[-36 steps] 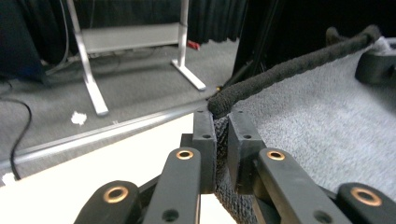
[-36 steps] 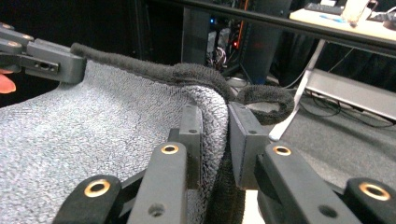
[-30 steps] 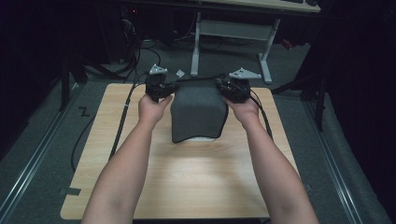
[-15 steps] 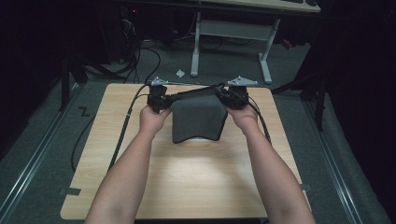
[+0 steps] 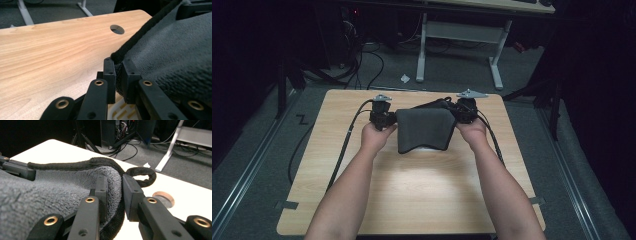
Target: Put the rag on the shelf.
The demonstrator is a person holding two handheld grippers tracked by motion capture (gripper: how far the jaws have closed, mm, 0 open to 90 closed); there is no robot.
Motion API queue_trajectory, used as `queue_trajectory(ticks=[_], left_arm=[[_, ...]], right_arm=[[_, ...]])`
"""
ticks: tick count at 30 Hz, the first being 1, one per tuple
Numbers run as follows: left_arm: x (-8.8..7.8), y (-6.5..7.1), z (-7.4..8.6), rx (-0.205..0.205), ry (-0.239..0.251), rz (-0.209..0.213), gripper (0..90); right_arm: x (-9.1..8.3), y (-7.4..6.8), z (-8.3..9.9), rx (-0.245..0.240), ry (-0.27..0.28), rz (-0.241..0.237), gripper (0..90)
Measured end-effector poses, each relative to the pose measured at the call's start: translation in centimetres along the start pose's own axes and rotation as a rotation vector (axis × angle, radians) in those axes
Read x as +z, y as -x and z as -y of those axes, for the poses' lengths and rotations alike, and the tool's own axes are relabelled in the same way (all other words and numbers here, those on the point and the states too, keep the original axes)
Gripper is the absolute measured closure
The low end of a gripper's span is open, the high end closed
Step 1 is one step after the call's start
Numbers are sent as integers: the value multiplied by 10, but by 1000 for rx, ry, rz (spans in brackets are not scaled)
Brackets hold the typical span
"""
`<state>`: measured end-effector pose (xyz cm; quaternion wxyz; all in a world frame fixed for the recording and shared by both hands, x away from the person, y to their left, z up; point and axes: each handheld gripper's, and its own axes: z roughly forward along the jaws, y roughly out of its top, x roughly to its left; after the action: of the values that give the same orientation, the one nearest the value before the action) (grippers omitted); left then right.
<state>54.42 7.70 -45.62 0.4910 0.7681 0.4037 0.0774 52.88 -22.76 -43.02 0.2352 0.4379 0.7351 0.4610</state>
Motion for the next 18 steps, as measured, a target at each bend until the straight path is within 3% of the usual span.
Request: queue_trajectory(ticks=[11, 16, 18], left_arm=[[0, -1, 5, -20, -20, 11, 819], [-2, -2, 5, -22, -36, -6, 747], [-4, -3, 5, -12, -54, -41, 736]], right_arm=[[2, 3, 9, 58, 0, -20, 723], [0, 8, 7, 76, -9, 28, 577], [-3, 10, 5, 74, -9, 57, 552]])
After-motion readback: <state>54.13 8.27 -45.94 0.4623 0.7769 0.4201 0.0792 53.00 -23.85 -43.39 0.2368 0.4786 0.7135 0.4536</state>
